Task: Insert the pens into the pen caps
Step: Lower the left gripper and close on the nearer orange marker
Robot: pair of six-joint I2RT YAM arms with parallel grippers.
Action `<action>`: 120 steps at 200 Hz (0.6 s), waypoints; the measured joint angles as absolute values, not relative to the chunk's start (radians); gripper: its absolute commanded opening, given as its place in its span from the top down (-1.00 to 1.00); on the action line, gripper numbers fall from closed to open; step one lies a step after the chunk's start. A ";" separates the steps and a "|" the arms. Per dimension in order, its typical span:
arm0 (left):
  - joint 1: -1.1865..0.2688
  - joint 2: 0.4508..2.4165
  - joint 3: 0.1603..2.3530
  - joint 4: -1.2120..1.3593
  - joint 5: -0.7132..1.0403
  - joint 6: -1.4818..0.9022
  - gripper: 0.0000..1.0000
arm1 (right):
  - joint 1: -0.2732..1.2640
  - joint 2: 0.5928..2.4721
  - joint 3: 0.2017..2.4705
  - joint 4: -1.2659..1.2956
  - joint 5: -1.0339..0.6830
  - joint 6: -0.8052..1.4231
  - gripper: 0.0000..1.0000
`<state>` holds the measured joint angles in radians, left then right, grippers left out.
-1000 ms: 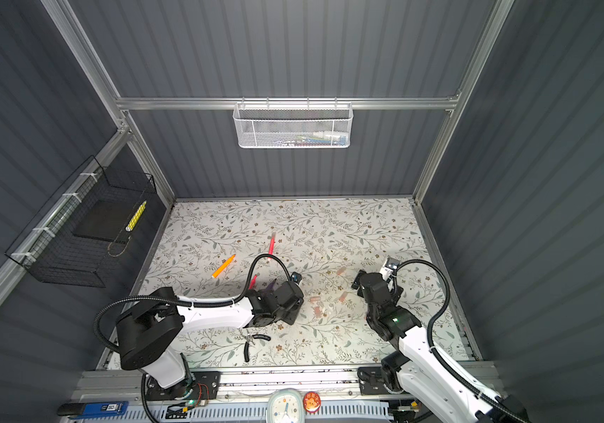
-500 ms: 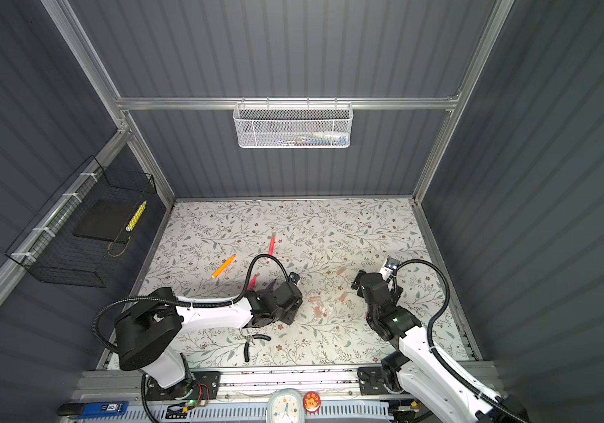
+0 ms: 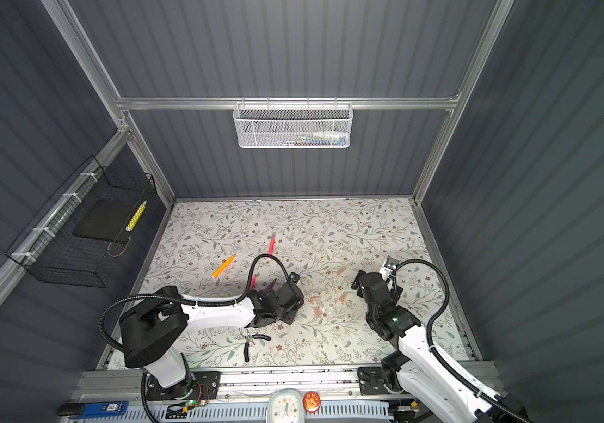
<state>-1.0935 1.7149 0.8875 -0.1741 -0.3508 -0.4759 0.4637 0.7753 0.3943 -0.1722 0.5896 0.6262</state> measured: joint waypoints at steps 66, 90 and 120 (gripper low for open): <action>-1.093 1.732 0.915 -0.192 -0.359 -0.475 -0.11 | 0.464 0.775 0.394 -0.172 0.590 0.625 -0.98; -1.093 1.694 0.887 -0.176 -0.350 -0.475 -0.15 | 0.464 0.775 0.394 -0.172 0.590 0.625 -0.98; -1.093 1.616 0.850 -0.169 -0.366 -0.475 -0.18 | 0.464 0.779 0.394 -0.172 0.590 0.625 -0.98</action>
